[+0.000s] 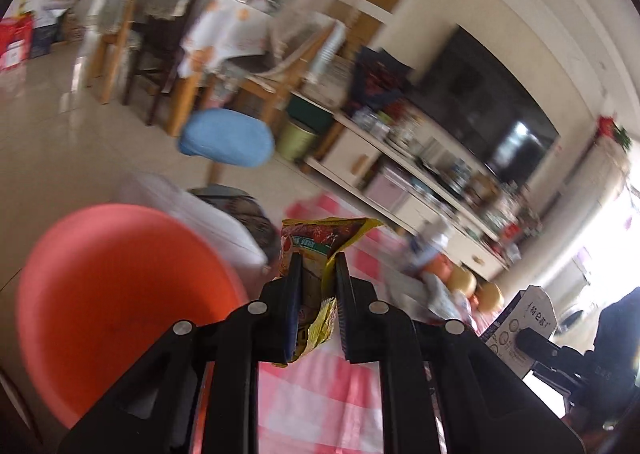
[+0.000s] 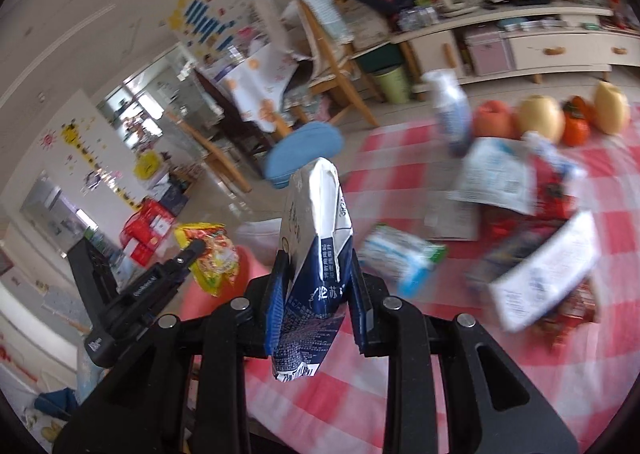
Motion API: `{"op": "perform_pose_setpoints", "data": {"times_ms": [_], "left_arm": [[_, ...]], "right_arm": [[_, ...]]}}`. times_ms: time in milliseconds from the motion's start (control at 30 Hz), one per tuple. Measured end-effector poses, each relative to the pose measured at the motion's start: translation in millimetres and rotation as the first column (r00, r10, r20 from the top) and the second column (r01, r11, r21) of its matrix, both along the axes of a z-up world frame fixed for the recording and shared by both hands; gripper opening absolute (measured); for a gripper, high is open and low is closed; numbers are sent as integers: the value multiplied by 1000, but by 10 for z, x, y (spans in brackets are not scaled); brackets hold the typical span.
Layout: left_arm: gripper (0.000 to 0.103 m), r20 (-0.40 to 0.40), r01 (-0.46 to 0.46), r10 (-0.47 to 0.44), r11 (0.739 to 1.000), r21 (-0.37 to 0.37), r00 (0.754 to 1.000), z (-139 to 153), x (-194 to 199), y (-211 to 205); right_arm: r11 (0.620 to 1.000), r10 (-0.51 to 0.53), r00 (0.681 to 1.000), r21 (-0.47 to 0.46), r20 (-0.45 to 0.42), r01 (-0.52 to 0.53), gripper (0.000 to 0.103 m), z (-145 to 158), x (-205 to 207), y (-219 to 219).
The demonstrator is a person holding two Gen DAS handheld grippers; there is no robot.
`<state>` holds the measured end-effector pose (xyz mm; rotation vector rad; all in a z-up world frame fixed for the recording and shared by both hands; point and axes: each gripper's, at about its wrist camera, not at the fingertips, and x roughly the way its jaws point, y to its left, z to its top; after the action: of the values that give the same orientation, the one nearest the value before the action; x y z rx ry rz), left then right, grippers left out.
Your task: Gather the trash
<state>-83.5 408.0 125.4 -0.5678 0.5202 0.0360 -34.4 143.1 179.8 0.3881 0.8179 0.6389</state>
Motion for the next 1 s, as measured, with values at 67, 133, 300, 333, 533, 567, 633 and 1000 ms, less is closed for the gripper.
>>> {"op": "perform_pose_setpoints", "data": {"times_ms": [67,133,300,333,533,567,633,1000], "left_arm": [[17,-8,-58,58,998,-16,998,-21,-51,205],[17,-16,-102,101,994,-35,995,-44,-72,376],[17,-49,-210,207,976,-57,977,-127,-116,715],[17,-58,-222,219,973,-62,974,-153,-110,741],[20,-139,-289,280,956,-45,950,-294,-37,899],[26,-141,-293,285,955,-40,948,-294,-37,908],[48,-137,-320,313,947,-31,940,-290,-76,930],[66,-106,-177,180,984,30,978,-196,111,534]], "right_arm": [[999,42,999,2,6,-42,30,15,55,316],[997,77,997,6,5,-77,30,12,135,610],[989,150,989,10,-12,-149,30,-78,316,1309],[987,161,987,6,-19,-161,30,-101,351,1417],[977,203,975,-53,-86,-208,49,-393,473,1835],[977,200,976,-62,-91,-206,51,-417,467,1840],[977,184,978,-87,-99,-193,57,-409,440,1770],[992,108,992,67,-57,-105,71,807,-172,535]]}}
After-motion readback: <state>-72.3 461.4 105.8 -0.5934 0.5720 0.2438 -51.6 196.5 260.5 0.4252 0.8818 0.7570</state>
